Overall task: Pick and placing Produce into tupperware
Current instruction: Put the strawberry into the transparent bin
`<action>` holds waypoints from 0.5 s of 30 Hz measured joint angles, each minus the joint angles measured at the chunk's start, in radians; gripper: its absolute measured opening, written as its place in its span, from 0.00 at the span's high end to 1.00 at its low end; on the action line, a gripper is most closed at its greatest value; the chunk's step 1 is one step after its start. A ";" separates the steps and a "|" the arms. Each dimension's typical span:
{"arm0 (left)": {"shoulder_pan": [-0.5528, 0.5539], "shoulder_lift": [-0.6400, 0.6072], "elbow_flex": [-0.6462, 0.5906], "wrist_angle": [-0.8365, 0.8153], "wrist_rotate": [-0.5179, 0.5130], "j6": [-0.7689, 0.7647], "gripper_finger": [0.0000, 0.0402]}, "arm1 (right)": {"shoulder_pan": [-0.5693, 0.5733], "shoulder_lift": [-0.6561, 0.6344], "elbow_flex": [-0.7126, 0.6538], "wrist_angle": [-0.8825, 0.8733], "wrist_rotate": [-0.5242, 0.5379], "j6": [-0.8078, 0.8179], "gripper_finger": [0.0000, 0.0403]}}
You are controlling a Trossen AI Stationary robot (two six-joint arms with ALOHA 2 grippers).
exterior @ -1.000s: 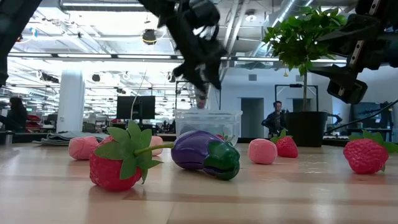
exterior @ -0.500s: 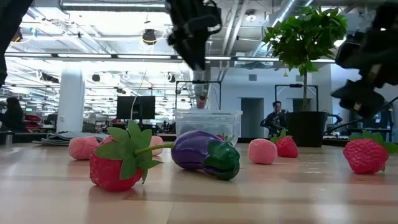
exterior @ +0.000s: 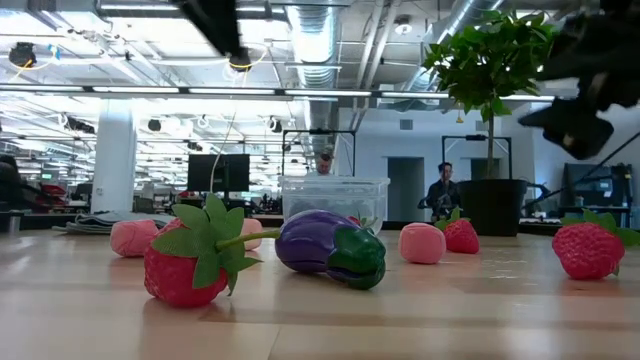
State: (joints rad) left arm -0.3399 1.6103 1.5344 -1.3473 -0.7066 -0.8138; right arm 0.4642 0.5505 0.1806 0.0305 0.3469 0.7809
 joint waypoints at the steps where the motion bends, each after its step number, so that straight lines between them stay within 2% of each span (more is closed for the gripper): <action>1: -0.036 -0.033 -0.049 0.010 -0.015 -0.064 0.30 | 0.008 0.020 0.014 0.000 0.016 -0.007 0.35; 6: -0.218 -0.164 -0.285 0.097 -0.127 -0.386 0.30 | 0.044 0.162 0.064 -0.029 0.111 0.006 0.35; 10: -0.330 -0.194 -0.387 0.102 -0.208 -0.600 0.30 | 0.073 0.318 0.099 -0.033 0.163 0.057 0.35; 13: -0.378 -0.194 -0.429 0.102 -0.210 -0.674 0.30 | 0.090 0.448 0.148 -0.035 0.187 0.066 0.35; 15: -0.393 -0.189 -0.450 0.105 -0.171 -0.694 0.30 | 0.094 0.531 0.188 -0.039 0.203 0.065 0.35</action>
State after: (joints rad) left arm -0.7325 1.4214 1.0843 -1.2421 -0.8776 -1.5082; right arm 0.5581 1.0817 0.3687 -0.0086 0.5502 0.8455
